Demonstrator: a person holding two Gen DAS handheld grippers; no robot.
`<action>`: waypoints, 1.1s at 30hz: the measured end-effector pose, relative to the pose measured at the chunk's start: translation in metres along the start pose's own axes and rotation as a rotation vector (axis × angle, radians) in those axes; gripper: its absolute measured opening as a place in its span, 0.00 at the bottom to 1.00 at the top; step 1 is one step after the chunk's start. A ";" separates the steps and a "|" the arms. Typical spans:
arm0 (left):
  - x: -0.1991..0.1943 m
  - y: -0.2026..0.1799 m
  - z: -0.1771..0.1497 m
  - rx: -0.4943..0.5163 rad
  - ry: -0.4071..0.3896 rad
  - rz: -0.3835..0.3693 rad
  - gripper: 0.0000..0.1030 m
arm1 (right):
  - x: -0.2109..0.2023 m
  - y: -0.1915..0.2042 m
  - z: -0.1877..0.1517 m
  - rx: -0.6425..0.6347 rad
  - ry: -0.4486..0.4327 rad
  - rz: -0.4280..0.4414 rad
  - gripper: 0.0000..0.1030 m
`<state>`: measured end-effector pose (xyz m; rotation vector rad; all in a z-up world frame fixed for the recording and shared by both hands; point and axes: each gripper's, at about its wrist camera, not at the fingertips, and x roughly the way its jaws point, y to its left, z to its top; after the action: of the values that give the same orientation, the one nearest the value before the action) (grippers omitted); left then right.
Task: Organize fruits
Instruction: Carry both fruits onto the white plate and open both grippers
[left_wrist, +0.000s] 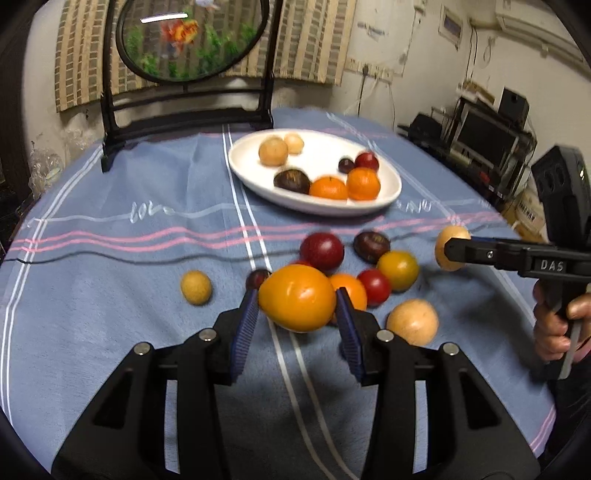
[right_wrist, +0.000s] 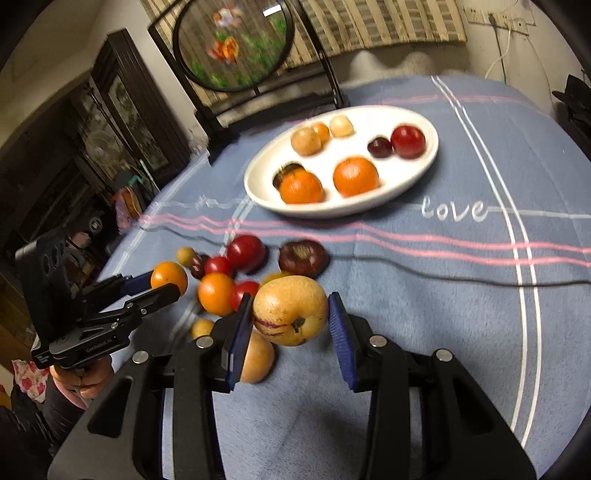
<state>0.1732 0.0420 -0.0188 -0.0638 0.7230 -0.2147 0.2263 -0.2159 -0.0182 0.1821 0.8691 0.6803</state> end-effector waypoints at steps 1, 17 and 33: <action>-0.003 0.000 0.004 0.002 -0.009 -0.006 0.42 | -0.003 0.000 0.003 0.007 -0.017 0.013 0.40; 0.089 0.003 0.133 0.032 0.020 0.041 0.42 | 0.056 -0.021 0.093 0.059 -0.173 -0.107 0.40; 0.142 0.023 0.141 -0.015 0.066 0.096 0.64 | 0.101 -0.019 0.114 -0.021 -0.105 -0.155 0.52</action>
<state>0.3743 0.0311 -0.0083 -0.0363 0.7914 -0.1196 0.3671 -0.1545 -0.0169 0.1286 0.7666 0.5307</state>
